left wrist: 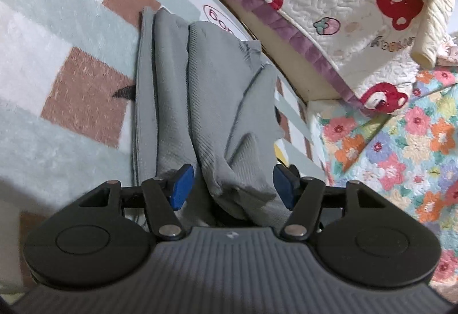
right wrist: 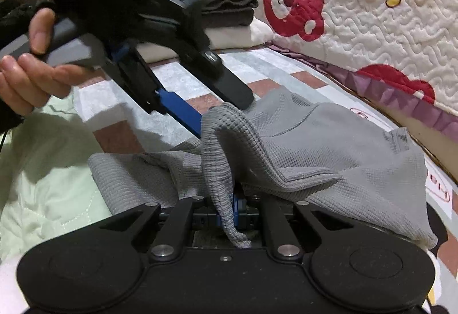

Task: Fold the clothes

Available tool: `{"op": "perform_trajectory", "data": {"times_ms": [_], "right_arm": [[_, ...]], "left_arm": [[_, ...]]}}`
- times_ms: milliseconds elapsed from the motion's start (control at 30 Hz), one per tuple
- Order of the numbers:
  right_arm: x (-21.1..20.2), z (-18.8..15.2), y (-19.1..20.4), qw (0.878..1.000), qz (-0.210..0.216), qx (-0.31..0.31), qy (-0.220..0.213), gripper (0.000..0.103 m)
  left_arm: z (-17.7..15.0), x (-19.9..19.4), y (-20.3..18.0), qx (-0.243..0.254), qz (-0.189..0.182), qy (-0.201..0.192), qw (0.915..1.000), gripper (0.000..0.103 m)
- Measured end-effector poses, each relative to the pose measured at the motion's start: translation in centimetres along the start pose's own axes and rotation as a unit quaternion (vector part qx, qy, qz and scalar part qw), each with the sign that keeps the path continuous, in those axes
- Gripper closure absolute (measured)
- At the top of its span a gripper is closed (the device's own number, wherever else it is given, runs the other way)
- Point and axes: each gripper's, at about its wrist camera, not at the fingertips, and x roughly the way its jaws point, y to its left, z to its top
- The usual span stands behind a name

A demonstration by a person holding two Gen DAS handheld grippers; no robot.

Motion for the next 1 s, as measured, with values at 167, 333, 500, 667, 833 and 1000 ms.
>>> {"op": "perform_trajectory", "data": {"times_ms": [167,333,500,667,833,1000], "right_arm": [[-1.3,0.0,0.3,0.999,0.009,-0.047,-0.002,0.092],[-1.2,0.0,0.4,0.999,0.011,-0.053,-0.005,0.092],[-1.2,-0.1,0.4,0.998,0.015,-0.051,-0.013,0.092],[-1.6,-0.2,0.5,0.997,0.034,-0.068,-0.009,0.092],[-1.4,-0.4,1.0,0.995,0.038,-0.089,-0.004,0.092],[-1.7,-0.6,1.4,0.993,0.034,-0.108,-0.007,0.092]], "left_arm": [[0.5,1.2,-0.1,0.003,-0.007,-0.013,0.9999,0.043],[0.9,2.1,-0.3,0.019,0.008,-0.031,0.9993,0.043],[2.0,3.2,-0.7,0.049,0.061,-0.057,0.9953,0.043],[2.2,3.9,-1.0,0.063,0.073,-0.052,0.9940,0.041],[3.4,5.5,-1.7,0.080,0.093,-0.055,0.9909,0.041],[4.2,7.3,-3.8,0.154,0.152,-0.021,0.9761,0.097]]}}
